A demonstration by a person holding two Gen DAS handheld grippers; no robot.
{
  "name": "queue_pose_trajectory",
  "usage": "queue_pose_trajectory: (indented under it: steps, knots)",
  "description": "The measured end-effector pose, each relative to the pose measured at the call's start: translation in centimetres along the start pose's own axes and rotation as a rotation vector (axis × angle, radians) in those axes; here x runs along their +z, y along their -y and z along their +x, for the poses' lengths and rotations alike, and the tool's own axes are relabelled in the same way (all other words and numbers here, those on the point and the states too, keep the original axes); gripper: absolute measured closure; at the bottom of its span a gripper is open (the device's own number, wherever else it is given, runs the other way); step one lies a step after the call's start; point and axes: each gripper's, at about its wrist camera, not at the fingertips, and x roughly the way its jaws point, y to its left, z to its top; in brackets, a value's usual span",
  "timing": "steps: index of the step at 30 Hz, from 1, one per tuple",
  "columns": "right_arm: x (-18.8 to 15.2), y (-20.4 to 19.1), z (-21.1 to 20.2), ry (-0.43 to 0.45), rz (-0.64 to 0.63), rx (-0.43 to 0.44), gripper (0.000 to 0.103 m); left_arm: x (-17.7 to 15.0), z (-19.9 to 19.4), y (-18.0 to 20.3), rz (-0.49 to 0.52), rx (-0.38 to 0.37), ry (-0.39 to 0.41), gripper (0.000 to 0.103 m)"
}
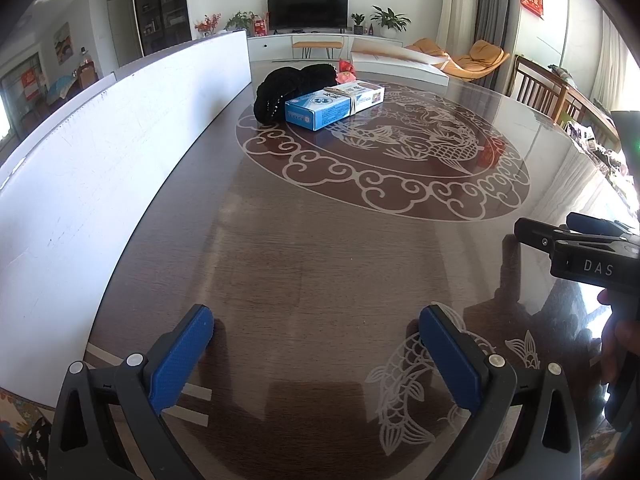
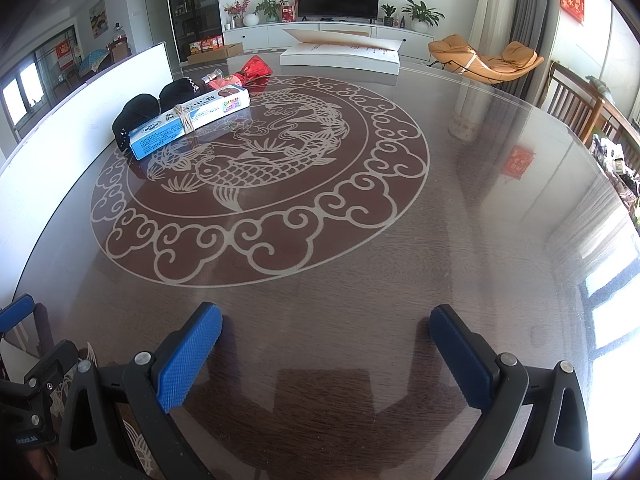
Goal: Organize objects
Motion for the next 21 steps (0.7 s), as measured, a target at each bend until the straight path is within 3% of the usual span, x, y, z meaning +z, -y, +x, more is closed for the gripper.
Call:
queue_pose_trajectory:
  steps: [16, 21]
  knots:
    - [0.1, 0.0, 0.0, -0.011, -0.005, 0.006, 0.0, -0.6, -0.3, -2.3, -0.023, 0.02, 0.005, 0.0]
    - [3.9, -0.5, 0.3, 0.007, -0.022, 0.037, 0.0, -0.7, -0.4, -3.1, -0.046, 0.038, 0.01, 0.0]
